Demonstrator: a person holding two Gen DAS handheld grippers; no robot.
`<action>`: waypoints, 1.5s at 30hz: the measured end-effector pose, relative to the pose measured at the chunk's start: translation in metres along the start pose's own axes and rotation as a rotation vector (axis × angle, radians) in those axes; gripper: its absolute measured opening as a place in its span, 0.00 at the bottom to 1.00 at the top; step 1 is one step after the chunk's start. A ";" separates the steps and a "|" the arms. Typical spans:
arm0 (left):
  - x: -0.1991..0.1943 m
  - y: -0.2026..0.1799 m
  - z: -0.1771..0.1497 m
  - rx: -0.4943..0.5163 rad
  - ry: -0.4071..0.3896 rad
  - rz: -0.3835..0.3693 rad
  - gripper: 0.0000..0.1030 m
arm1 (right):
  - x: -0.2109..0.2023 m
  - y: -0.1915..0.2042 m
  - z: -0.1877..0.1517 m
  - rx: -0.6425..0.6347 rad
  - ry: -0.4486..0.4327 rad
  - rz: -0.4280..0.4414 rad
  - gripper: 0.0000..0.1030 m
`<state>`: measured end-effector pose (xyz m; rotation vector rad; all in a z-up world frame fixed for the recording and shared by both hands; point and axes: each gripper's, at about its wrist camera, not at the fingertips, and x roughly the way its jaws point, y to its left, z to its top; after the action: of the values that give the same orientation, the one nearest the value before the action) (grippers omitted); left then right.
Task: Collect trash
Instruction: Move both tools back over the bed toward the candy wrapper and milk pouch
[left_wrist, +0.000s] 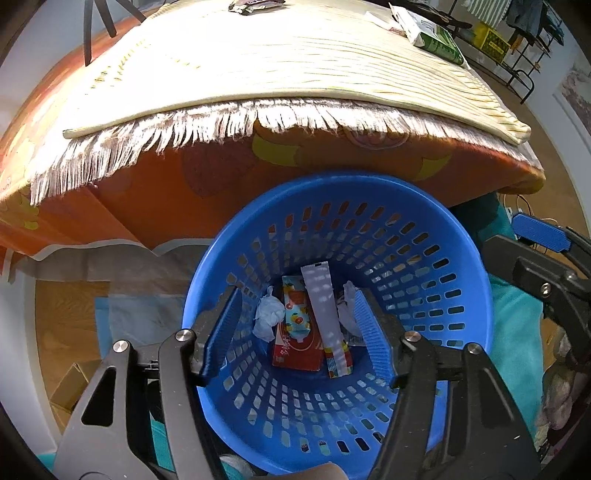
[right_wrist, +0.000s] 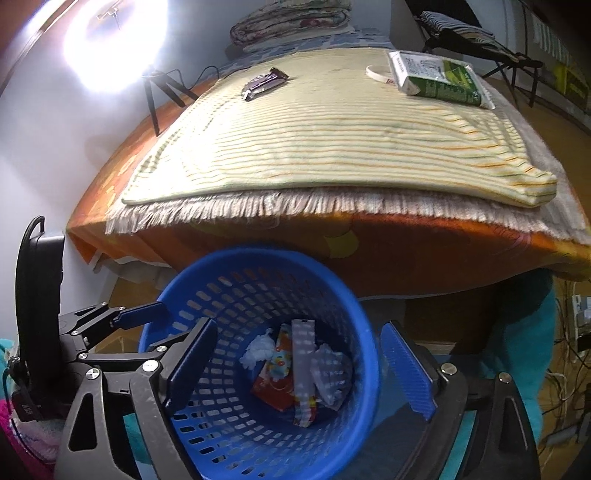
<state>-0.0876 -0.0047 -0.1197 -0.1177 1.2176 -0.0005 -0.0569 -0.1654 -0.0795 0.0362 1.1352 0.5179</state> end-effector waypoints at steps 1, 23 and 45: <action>0.000 0.000 0.001 -0.001 -0.003 0.000 0.63 | -0.001 -0.001 0.001 -0.001 -0.004 -0.007 0.91; -0.034 0.018 0.087 -0.053 -0.076 -0.050 0.67 | -0.050 -0.079 0.080 0.006 -0.183 -0.054 0.99; 0.005 0.042 0.269 -0.021 -0.146 -0.038 0.67 | 0.006 -0.160 0.282 -0.056 -0.166 0.017 0.99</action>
<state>0.1631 0.0607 -0.0364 -0.1566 1.0696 -0.0126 0.2509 -0.2391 -0.0077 0.0397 0.9584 0.5514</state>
